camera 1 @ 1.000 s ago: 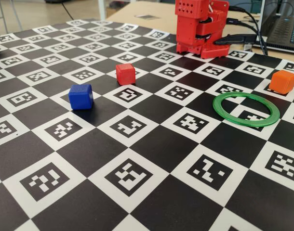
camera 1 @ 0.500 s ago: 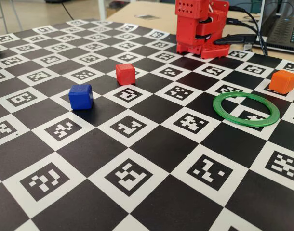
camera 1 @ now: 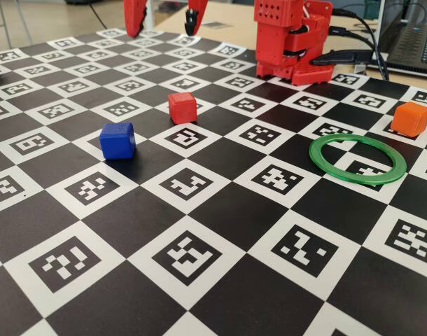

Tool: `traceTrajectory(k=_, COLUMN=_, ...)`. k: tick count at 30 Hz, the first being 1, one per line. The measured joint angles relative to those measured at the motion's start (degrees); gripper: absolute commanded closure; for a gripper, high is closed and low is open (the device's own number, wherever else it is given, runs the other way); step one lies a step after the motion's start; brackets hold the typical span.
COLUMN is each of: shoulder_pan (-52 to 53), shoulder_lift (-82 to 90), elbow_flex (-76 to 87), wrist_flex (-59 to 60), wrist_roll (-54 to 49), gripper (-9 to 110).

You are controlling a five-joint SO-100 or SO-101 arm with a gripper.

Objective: Grab the red cube then put it in the green circle then put the blue cube on top and finally the orange cube on top

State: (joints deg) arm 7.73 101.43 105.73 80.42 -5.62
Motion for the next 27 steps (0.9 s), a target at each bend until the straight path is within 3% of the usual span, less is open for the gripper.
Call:
traceTrajectory(k=12, shoulder_pan=0.0, shoulder_lift=-3.43, elbow_flex=14.41, wrist_flex=-15.29, wrist_roll=0.09, gripper=57)
traceTrajectory(k=27, shoulder_pan=0.09, shoulder_lift=-7.03, elbow_flex=17.14, wrist_flex=-22.32, wrist_roll=0.09, gripper=57)
